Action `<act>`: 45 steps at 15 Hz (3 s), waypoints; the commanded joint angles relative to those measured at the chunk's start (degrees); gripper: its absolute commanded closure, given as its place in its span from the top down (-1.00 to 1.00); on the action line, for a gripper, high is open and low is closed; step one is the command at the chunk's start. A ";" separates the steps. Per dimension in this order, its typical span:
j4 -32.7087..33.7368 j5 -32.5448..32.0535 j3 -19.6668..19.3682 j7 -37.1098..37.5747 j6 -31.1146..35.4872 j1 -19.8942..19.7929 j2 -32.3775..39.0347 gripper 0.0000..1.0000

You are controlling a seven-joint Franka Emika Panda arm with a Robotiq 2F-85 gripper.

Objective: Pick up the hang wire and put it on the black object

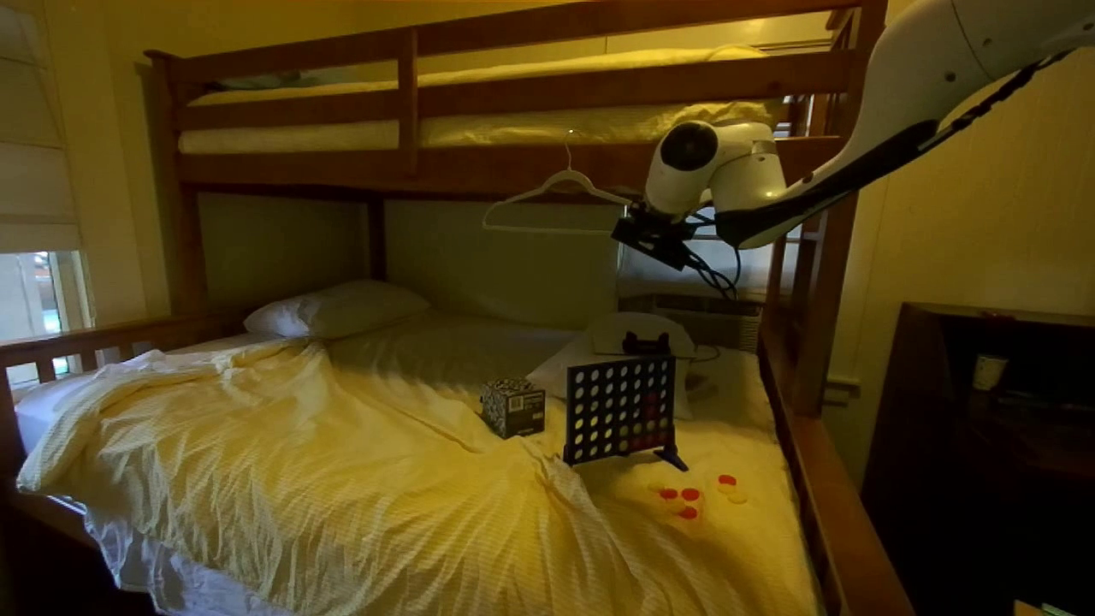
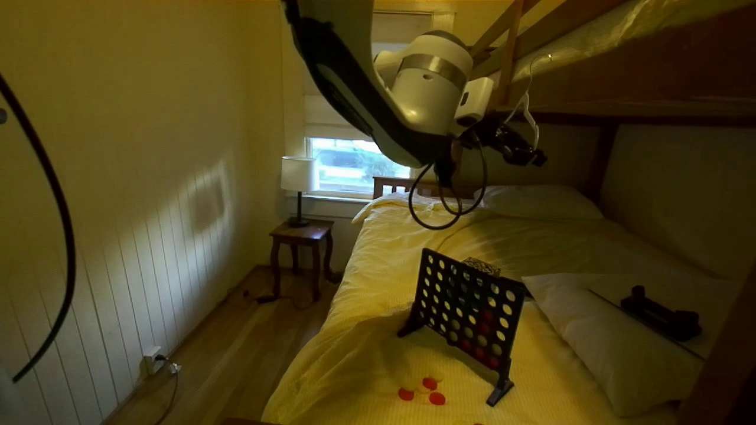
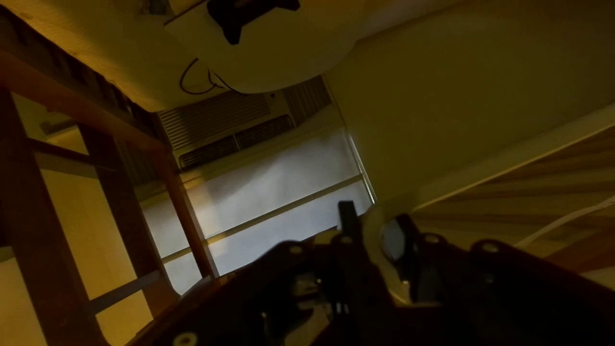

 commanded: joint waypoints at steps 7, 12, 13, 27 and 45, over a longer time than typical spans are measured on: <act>-9.30 -0.65 1.49 1.16 3.60 0.62 -6.69 -0.90; -17.15 -4.07 0.22 5.28 6.62 -0.48 -10.78 -0.90; -18.65 -5.41 -0.10 6.45 6.99 -0.67 -11.44 -0.90; -17.74 -2.24 1.90 3.47 6.83 2.17 -11.37 -0.61; -17.92 2.06 5.73 6.31 3.29 5.46 -4.98 -0.90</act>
